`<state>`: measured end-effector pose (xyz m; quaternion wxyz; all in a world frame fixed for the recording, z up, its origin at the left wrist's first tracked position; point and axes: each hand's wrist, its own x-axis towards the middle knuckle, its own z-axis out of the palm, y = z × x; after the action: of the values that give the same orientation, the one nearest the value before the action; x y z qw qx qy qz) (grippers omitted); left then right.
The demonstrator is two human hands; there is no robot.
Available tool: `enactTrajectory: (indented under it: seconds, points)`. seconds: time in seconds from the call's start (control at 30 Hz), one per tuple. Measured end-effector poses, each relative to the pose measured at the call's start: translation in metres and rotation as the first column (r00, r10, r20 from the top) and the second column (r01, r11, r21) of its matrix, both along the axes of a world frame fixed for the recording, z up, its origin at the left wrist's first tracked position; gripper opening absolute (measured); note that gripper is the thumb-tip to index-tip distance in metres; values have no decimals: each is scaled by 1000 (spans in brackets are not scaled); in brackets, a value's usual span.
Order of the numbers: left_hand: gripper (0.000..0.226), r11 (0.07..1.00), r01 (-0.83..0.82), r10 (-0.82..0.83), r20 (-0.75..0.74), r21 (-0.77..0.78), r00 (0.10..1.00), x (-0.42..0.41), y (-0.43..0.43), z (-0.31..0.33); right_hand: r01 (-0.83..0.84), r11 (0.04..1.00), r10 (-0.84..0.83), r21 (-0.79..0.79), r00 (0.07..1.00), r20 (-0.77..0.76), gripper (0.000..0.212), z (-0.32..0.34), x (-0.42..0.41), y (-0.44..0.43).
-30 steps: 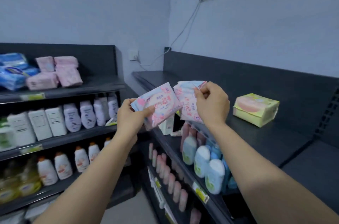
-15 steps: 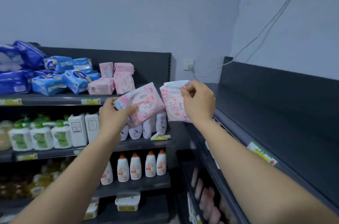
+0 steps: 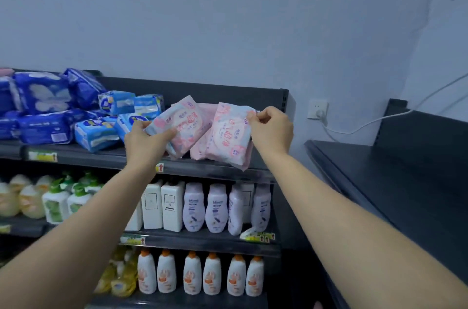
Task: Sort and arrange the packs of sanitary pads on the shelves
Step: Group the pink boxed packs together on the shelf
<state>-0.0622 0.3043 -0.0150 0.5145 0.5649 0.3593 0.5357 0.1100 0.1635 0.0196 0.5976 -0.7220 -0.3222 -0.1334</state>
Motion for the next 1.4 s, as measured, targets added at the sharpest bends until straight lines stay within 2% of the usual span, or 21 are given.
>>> enactTrajectory:
  seconds: [0.07, 0.2, 0.27, 0.33, 0.47, 0.53, 0.6, 0.67, 0.73, 0.83, 0.9, 0.97, 1.07, 1.17, 1.3, 1.4]
  points:
    - [35, 1000, -28, 28, 1, 10, 1000, 11, 23, 1, -43, 998, 47, 42, 996, -82, 26, 0, 10, 24]
    - [47, 1000, -10, 10, -18, 2, 1000, 27, 72, 5, -52, 990, 83, 134, 968, -238, 27, -1, 31, 77]
    - [46, 999, -32, 33, -46, 12, 998, 37, 100, 7, -55, 980, 112, 190, 946, -303, 29, -2, 43, 107]
    - [43, 998, -60, 62, -79, 22, 995, 49, 128, 9, -45, 975, 122, 218, 929, -350, 30, 1, 56, 136]
    - [61, 999, -31, 28, -137, -22, 990, 70, 186, 8, -14, 964, 129, 264, 896, -425, 26, 8, 81, 191]
    - [56, 999, 5, -12, -183, -38, 983, 80, 210, 8, -4, 967, 124, 256, 882, -455, 24, 9, 91, 216]
    - [52, 999, 20, -29, -319, -32, 947, 90, 227, 6, -10, 975, 117, 222, 871, -476, 21, 6, 101, 238]
    - [58, 996, 34, 20, -579, 83, 815, 97, 243, 2, -31, 988, 102, 154, 871, -481, 19, 2, 108, 257]
    - [54, 973, 65, 109, -687, 222, 718, 104, 256, 0, -88, 996, 90, 24, 908, -410, 4, -2, 111, 272]
    - [42, 939, 123, 141, -683, 322, 717, 115, 268, 2, -182, 954, 118, -237, 959, -259, 29, -6, 106, 282]
    - [39, 937, 149, 146, -743, 316, 653, 120, 275, 3, -193, 883, 136, -427, 978, -160, 39, -11, 104, 285]
    - [36, 947, 141, 158, -803, 287, 575, 122, 278, 5, -185, 817, 156, -547, 983, -100, 43, -19, 106, 289]
    - [38, 924, 140, 224, -800, 356, 557, 128, 275, 7, -132, 801, 145, -584, 989, -24, 41, -21, 110, 292]
    - [40, 831, 160, 339, -713, 532, 614, 140, 263, 12, -105, 809, 146, -578, 989, 24, 43, -18, 114, 290]
    - [37, 710, 277, 345, -662, 648, 665, 166, 245, 26, -66, 808, 117, -586, 992, 49, 34, -16, 125, 272]
    - [41, 603, 406, 363, -689, 687, 627, 187, 226, 35, 48, 777, 55, -628, 988, 143, 29, -14, 136, 245]
